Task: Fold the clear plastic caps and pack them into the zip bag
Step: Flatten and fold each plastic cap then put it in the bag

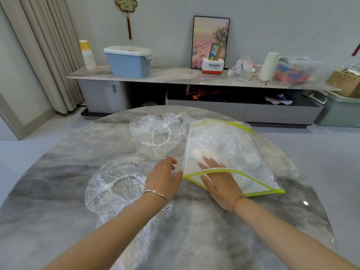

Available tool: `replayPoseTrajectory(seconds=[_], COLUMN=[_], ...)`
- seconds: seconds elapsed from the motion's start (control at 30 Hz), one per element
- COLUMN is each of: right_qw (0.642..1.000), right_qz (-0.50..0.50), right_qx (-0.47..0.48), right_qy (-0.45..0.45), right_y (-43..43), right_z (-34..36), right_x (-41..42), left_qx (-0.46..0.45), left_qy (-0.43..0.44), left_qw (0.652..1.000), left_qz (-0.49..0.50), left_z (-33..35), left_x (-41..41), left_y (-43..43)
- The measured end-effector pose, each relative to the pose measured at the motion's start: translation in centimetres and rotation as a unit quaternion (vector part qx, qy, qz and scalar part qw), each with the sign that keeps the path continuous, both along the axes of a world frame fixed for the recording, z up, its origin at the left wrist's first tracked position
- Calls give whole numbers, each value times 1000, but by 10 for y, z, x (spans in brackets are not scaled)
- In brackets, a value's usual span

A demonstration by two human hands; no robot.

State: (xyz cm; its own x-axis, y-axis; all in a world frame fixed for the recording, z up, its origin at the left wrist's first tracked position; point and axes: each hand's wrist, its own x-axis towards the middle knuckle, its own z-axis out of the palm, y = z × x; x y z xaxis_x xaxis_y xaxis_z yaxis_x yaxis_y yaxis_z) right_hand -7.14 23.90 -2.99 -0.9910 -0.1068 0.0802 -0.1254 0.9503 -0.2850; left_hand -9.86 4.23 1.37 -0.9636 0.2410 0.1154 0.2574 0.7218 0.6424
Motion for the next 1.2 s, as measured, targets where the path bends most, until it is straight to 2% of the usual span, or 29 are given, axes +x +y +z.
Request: replayPoseTrajectory(seconds=[0.07,0.1,0.13,0.2,0.4,0.53,0.6,0.67,0.73,0.8,0.9,1.0,1.1,1.2], right_qw=[1000,999,998,997,997,995,994,993,992,993,990,982,969,976], right_qz=[26,31,33,34,55,87,94,97,101,112,143,182,201,173], right_qx=[8,11,15,14,-13,-17,-21,-27,-29,-19,-5,44,88,78], right_qy=[-7,-21,-42,-67,-50,-52,-54,-61,-67,-42,-3,35,111,108], right_y=[8,10,11,9,-13,-30,-37,-46,-53,-57,-59,-67,-71,-58], right_z=[8,11,14,19,39,47,46,44,42,40,38,32,18,11], right_x=[25,35,46,64,103,126,133,139,142,143,144,150,149,149], left_qx=[-146,-221,-279,-330,-285,-270,-300,-341,-347,-315,-216,-196,-209,-210], left_qy=[58,60,48,6,6,-60,-71,-40,12,47,72,82,36,-86], left_qw=[987,972,958,943,958,961,949,934,932,940,962,952,942,937], left_qz=[-41,-51,-54,-46,9,-29,-68,-93,-104,-120,-152,-221,-259,-266], left_z=[3,1,0,-6,-18,-26,-32,-35,-36,-33,-26,-18,-15,-17], left_x=[13,18,24,32,49,69,80,91,99,104,115,136,148,146], left_y=[-24,-35,-46,-62,-85,-90,-90,-90,-88,-86,-82,-72,-71,-83])
